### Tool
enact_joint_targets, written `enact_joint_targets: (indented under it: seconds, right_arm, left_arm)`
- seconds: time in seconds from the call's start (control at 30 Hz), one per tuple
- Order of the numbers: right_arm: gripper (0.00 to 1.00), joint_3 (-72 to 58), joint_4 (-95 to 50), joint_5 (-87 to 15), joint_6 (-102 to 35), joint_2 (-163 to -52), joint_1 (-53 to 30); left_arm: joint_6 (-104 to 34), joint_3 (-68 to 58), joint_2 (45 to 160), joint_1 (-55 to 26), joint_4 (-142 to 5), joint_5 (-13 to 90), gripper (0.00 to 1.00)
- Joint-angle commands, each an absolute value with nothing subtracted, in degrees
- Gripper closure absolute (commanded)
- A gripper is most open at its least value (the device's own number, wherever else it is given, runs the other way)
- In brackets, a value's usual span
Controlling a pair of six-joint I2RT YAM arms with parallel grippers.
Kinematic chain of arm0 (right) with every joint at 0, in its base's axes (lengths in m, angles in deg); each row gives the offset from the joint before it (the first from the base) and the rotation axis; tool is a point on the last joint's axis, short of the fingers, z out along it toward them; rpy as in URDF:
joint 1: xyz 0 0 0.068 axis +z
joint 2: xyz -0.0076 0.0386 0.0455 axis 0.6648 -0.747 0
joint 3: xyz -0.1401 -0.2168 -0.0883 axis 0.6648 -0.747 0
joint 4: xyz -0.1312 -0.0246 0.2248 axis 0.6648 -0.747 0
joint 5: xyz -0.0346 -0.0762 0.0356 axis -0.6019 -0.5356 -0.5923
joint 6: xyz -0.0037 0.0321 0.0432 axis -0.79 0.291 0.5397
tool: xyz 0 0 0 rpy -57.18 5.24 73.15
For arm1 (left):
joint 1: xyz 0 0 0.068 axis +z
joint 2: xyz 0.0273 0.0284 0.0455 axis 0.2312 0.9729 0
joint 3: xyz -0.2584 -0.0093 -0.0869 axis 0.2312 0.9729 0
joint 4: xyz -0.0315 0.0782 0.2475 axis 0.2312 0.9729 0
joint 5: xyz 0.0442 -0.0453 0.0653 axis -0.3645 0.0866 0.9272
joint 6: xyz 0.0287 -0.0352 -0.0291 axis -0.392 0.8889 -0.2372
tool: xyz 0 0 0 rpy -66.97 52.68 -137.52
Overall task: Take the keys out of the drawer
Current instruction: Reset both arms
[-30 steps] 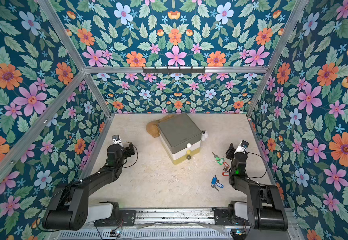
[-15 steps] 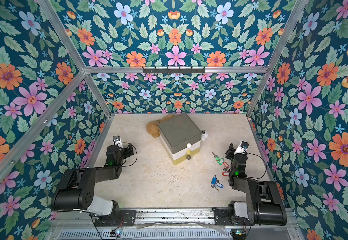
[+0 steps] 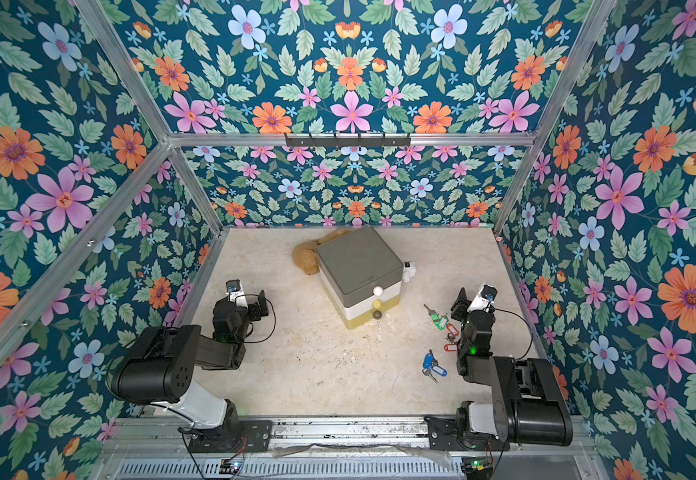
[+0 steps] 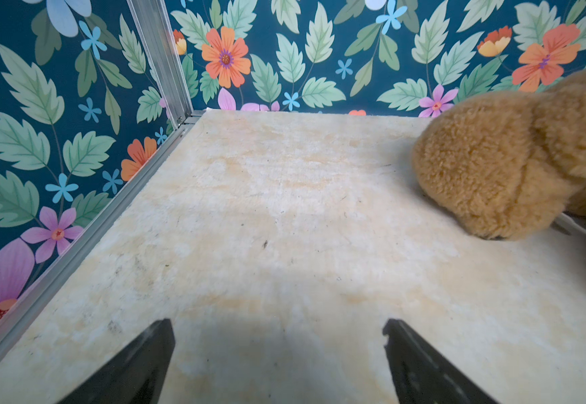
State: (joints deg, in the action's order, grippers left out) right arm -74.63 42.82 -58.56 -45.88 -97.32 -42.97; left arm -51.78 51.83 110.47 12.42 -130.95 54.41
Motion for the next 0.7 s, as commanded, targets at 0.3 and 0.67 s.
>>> enact_joint_targets:
  seconds: [0.3,0.67]
  right_arm:
    - [0.35,-77.8,54.9,-55.5,-47.7,-100.8,-43.0]
    - [0.12,-75.6,52.8,-53.8,-48.1,-102.5,-43.0]
  left_arm:
    - [-52.1,51.1,110.7,13.2,-133.7,51.9,0.01]
    - [-51.8,51.1,110.7,13.7,-133.7,50.7,0.01]
